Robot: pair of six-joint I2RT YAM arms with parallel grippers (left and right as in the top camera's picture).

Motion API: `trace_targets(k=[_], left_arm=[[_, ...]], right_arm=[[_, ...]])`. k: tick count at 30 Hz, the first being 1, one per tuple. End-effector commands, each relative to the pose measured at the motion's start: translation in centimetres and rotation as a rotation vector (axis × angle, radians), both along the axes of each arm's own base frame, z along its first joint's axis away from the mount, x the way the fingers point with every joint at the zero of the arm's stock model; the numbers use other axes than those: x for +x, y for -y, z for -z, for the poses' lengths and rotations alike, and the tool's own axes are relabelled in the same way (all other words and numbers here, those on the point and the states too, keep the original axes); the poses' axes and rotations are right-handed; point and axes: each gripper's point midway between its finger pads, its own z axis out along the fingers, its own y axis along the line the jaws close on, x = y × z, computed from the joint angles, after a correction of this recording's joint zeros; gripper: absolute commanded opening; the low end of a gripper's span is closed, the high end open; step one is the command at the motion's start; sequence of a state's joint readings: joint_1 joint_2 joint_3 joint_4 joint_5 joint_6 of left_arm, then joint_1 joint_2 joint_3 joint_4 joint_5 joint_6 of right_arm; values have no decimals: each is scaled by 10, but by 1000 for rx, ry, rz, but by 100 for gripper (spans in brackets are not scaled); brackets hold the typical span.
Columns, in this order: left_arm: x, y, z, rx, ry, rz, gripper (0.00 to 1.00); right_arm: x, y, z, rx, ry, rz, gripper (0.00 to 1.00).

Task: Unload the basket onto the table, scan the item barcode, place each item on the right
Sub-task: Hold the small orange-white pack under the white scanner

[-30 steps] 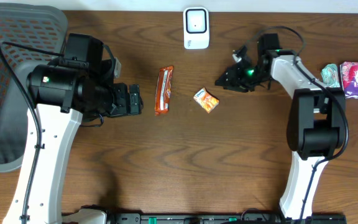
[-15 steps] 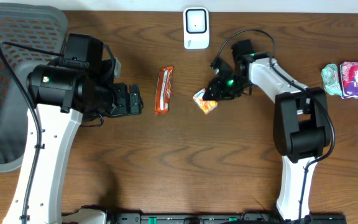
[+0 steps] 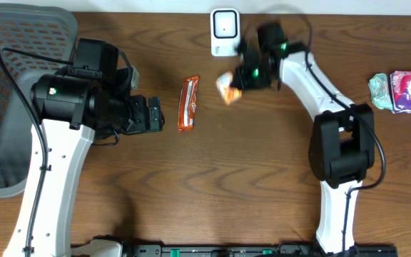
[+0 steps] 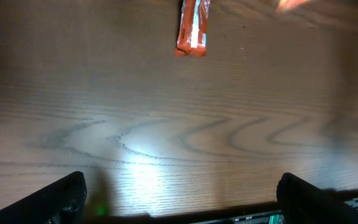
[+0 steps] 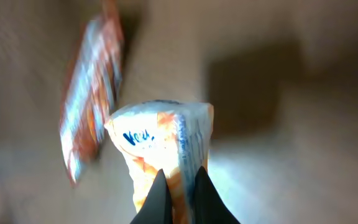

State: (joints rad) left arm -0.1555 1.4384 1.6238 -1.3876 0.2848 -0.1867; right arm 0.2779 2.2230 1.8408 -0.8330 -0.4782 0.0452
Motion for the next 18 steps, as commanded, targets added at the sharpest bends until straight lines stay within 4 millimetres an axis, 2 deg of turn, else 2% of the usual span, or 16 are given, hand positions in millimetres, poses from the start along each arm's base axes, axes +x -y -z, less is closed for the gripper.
trace_targets(k=[1, 6, 10, 14, 18], left_arm=[[-1, 0, 2, 6, -10, -3, 98], [-1, 0, 2, 6, -10, -3, 98], [-1, 0, 2, 6, -10, -3, 98], [-1, 0, 2, 6, -11, -4, 98], [-1, 0, 2, 6, -10, -3, 98]], right_arm=[[61, 20, -61, -213, 298, 143, 1], [106, 45, -96, -494, 593, 260, 1], [123, 30, -104, -548, 750, 199, 1], [137, 13, -97, -529, 820, 188, 1], [144, 10, -72, -532, 803, 194, 1]])
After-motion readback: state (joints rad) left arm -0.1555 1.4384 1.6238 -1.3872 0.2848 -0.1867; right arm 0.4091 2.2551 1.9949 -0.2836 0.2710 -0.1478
